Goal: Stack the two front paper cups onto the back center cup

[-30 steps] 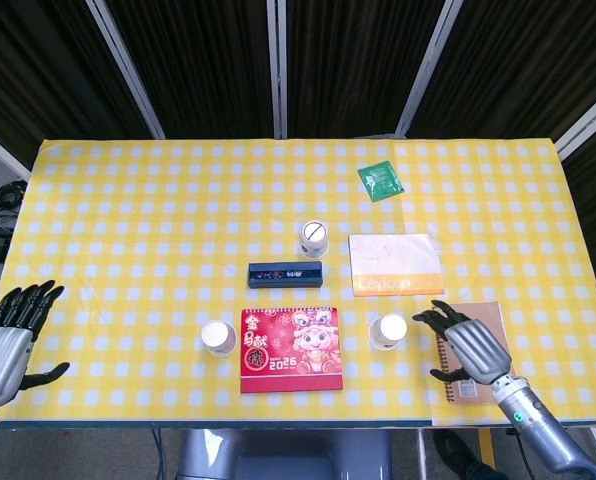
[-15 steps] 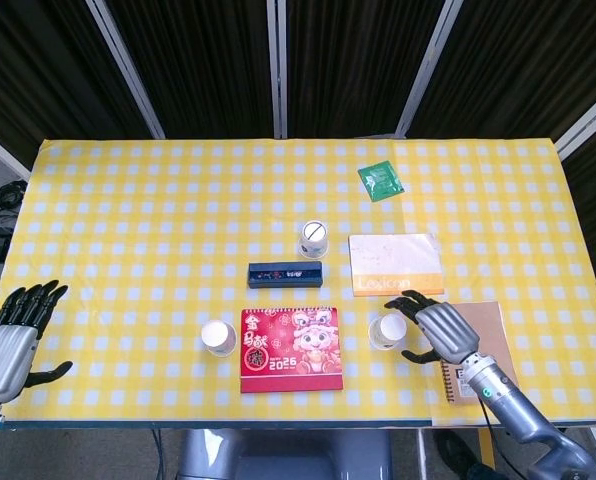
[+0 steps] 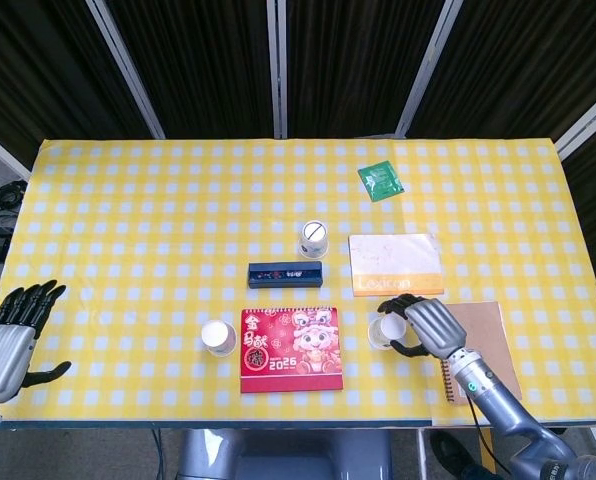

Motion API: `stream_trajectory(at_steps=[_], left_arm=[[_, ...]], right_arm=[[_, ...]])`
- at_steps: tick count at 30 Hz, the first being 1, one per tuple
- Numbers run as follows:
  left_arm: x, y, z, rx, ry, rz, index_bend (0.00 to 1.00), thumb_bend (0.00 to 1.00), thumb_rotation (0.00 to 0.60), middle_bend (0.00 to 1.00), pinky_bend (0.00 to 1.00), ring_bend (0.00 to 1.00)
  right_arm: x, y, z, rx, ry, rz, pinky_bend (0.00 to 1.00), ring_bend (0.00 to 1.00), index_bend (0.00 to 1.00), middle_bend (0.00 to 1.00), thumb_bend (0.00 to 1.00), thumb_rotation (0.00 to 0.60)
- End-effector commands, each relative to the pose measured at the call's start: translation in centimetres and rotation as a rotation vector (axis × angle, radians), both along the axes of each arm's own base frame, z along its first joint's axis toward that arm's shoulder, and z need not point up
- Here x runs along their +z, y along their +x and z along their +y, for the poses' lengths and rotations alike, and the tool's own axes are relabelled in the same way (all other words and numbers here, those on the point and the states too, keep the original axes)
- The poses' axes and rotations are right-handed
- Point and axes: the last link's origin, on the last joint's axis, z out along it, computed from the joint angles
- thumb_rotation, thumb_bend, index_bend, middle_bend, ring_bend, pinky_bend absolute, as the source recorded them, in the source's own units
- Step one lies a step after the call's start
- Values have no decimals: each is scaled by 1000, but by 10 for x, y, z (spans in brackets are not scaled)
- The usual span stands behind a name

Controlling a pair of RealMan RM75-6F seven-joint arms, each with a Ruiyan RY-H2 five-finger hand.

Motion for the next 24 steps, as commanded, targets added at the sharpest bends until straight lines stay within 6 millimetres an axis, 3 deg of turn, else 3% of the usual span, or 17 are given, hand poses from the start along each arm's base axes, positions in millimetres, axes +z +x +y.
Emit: stream_trajectory(at_steps=[1, 8, 13, 19, 24], left_arm=[[0, 0, 0, 0, -2, -2, 0, 0, 600, 0, 0, 0], [2, 0, 0, 3, -2, -9, 0, 0, 600, 0, 0, 0], [3, -2, 3, 10, -6, -21, 0, 0, 600, 0, 0, 0], [6, -3, 7, 22, -5, -35, 0, 0, 600, 0, 0, 0], [7, -4, 9, 32, -19, -39, 0, 0, 600, 0, 0, 0]], right_arm=[[0, 1, -1, 9, -16, 6, 469, 329, 376, 415, 243, 600], [6, 11, -4, 43, -47, 1, 469, 331, 381, 423, 241, 600], [22, 30, -17, 87, -108, -11, 469, 333, 381, 423, 255, 600], [45, 76, -56, 151, -182, -16, 469, 337, 381, 423, 283, 600], [51, 117, -92, 139, -186, -27, 469, 337, 382, 423, 288, 600]])
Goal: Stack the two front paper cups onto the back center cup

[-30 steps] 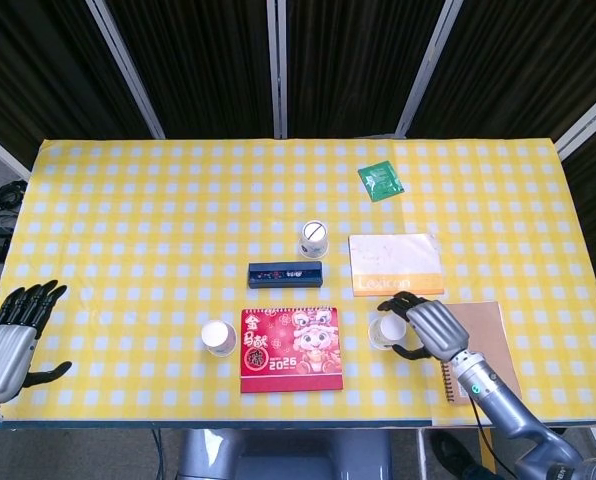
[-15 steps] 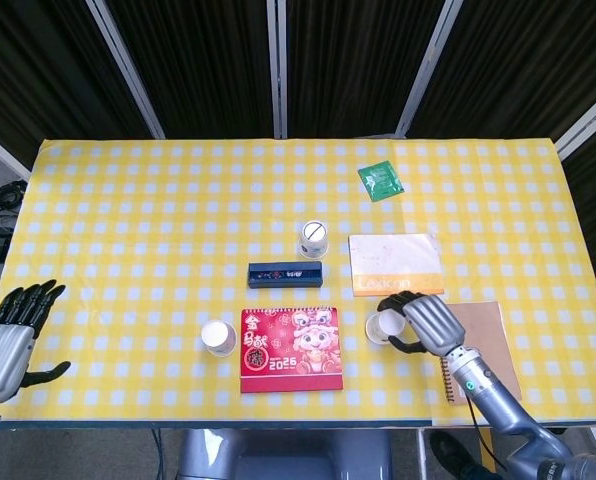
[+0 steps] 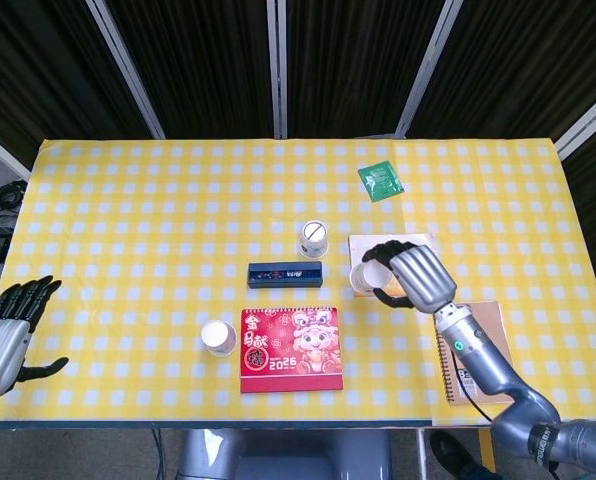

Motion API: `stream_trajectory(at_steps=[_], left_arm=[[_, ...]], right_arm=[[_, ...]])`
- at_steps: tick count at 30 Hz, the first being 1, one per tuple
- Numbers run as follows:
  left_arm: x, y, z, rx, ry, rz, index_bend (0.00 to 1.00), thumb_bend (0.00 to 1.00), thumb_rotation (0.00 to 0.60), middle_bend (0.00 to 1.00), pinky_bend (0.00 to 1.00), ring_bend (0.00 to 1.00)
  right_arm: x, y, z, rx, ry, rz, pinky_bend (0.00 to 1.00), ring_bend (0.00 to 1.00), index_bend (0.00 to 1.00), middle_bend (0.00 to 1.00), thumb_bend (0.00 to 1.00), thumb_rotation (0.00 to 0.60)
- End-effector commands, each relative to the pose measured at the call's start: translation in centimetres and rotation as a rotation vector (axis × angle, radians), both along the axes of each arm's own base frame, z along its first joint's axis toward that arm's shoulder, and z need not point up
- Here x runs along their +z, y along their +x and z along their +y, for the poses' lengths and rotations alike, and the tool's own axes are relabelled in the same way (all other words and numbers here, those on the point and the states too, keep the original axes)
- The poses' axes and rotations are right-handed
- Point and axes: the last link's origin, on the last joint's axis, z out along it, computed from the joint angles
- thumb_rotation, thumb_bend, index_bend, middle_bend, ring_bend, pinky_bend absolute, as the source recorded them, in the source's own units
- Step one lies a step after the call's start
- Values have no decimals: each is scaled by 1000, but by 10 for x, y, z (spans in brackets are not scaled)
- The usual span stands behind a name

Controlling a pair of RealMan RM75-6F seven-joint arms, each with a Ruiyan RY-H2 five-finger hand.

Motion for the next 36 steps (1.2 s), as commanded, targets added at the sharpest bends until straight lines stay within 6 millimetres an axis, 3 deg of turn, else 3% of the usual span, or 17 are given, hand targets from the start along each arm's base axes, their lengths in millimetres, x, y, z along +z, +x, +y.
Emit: stream_trajectory(at_steps=[1, 7, 17, 36], left_arm=[[1, -1, 2, 6, -2, -2, 0, 0, 600, 0, 0, 0], [2, -5, 8, 28, -1, -10, 0, 0, 600, 0, 0, 0], [5, -10, 14, 54, -1, -24, 0, 0, 600, 0, 0, 0], [7, -18, 19, 89, -17, -34, 0, 0, 600, 0, 0, 0]], right_arm=[[3, 39, -33, -17, 11, -19, 469, 337, 382, 423, 290, 600], [-8, 69, -66, -98, 32, -84, 469, 338, 383, 425, 294, 600], [-53, 93, -88, -145, 47, -49, 469, 339, 383, 425, 294, 600], [-79, 93, -100, -180, 28, -15, 469, 338, 383, 424, 293, 600]])
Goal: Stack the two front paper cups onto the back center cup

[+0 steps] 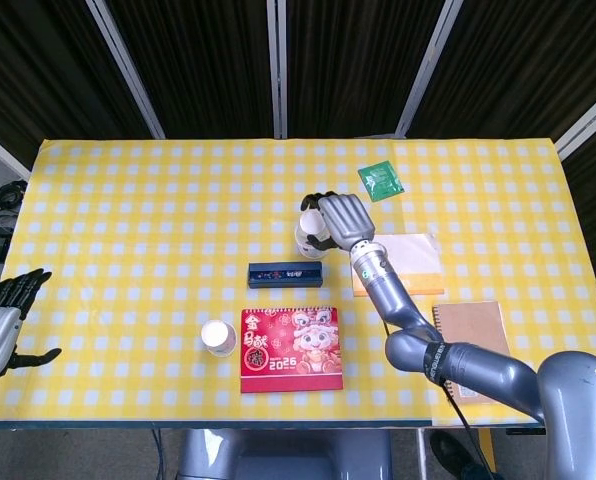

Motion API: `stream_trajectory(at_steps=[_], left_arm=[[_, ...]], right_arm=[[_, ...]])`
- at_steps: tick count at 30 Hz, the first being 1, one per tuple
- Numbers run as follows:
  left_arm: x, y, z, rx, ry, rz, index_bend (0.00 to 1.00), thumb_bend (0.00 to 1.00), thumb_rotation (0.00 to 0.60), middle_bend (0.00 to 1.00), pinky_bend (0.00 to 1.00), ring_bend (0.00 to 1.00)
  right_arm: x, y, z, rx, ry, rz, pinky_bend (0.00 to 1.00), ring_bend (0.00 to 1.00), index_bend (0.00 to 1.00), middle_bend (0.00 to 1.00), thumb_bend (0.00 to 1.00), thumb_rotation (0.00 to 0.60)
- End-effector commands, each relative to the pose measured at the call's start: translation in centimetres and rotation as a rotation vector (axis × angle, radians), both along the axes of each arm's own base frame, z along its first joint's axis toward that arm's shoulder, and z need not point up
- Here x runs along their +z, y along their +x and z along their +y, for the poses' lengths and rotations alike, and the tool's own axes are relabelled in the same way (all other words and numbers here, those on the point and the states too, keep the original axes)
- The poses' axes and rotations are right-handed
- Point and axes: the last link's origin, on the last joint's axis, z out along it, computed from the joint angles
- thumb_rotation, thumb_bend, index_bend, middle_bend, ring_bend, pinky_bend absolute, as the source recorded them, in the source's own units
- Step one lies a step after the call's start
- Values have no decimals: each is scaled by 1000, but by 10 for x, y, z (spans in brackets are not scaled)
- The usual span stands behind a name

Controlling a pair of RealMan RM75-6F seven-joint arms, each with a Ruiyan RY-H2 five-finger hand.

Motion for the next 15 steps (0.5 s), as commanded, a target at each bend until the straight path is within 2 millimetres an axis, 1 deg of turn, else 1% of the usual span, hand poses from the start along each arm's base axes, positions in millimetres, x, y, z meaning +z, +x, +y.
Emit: stream_trajectory(at_steps=[1, 8, 11, 12, 14, 15], left_arm=[[0, -1, 0, 2, 0, 0, 0, 0, 600, 0, 0, 0], [0, -1, 1, 4, -1, 0, 0, 0, 600, 0, 0, 0], [0, 0, 1, 4, -1, 0, 0, 0, 600, 0, 0, 0], [0, 0, 1, 4, -2, 1, 0, 0, 600, 0, 0, 0], [0, 0, 0, 3, -2, 0, 0, 0, 600, 0, 0, 0], [0, 0, 0, 2, -2, -1, 0, 0, 600, 0, 0, 0]], right_arm=[[-1, 0, -1, 2, -10, 9, 469, 338, 383, 424, 293, 600], [3, 0, -4, 7, -19, 10, 469, 339, 383, 419, 293, 600], [5, -1, -5, 7, -24, 12, 468, 338, 372, 397, 292, 600], [5, -1, -5, 5, -23, 14, 461, 322, 336, 357, 286, 600], [4, -2, -4, 5, -16, 21, 393, 231, 206, 218, 260, 600], [3, -3, -4, 4, -7, 27, 318, 151, 115, 120, 231, 600]])
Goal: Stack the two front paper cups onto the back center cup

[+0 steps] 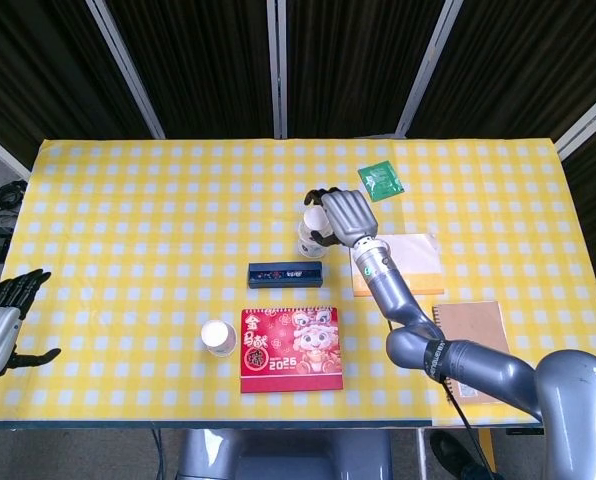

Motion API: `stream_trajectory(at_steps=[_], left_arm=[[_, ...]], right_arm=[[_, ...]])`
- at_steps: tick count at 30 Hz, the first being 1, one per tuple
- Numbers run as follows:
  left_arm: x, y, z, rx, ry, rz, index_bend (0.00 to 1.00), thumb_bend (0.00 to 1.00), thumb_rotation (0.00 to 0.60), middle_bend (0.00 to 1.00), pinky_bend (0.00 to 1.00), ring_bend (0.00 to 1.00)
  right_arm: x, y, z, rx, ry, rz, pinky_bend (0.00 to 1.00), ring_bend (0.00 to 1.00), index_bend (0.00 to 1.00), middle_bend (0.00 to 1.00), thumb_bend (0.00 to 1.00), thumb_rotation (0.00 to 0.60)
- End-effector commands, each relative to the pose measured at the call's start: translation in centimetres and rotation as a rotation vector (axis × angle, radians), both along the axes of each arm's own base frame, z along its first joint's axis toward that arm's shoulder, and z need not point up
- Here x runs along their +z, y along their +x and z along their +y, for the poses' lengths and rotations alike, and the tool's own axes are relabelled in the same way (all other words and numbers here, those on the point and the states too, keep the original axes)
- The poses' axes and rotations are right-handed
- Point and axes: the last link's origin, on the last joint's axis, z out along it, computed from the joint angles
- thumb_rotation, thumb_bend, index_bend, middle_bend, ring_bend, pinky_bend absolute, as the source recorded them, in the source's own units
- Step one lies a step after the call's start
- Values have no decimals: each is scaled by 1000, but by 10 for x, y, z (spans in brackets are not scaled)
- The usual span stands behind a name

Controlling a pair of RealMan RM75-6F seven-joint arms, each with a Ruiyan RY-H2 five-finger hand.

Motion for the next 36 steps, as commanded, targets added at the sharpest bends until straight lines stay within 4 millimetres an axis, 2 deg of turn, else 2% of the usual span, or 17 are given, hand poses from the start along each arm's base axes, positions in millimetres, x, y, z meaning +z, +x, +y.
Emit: stream_trajectory(at_steps=[1, 3, 6, 12, 16, 19, 27, 31, 36], left_arm=[[0, 0, 0, -2, 0, 0, 0, 0, 600, 0, 0, 0], [0, 1, -1, -3, 1, 0, 0, 0, 600, 0, 0, 0], [1, 1, -1, -2, 3, -1, 0, 0, 600, 0, 0, 0], [1, 1, -1, -3, 0, -5, 0, 0, 600, 0, 0, 0], [2, 0, -1, -6, 2, -12, 0, 0, 600, 0, 0, 0], [2, 0, -1, -12, 1, -19, 0, 0, 600, 0, 0, 0], [-6, 6, -1, -82, -17, -35, 0, 0, 600, 0, 0, 0], [-17, 13, 1, -146, -38, -45, 0, 0, 600, 0, 0, 0], [-34, 20, 2, -237, -88, -7, 0, 0, 600, 0, 0, 0]], right_arm=[[-3, -3, 2, -8, 35, 14, 238, 77, 48, 47, 200, 600], [-3, -4, 3, -20, 60, 9, 134, 12, 3, 2, 150, 600], [-1, -3, 3, -22, 65, 2, 35, 0, 0, 0, 91, 600], [12, -3, 11, 11, 52, 5, 0, 0, 0, 0, 70, 600], [32, -16, 25, 48, 21, 31, 0, 0, 0, 0, 2, 600], [53, -40, 43, 78, -23, 67, 0, 0, 0, 0, 0, 600], [103, -122, 107, 127, -118, 157, 0, 0, 0, 0, 0, 600], [121, -158, 138, 114, -139, 157, 0, 0, 0, 0, 0, 600], [133, -189, 175, 84, -152, 139, 0, 0, 0, 0, 0, 600]])
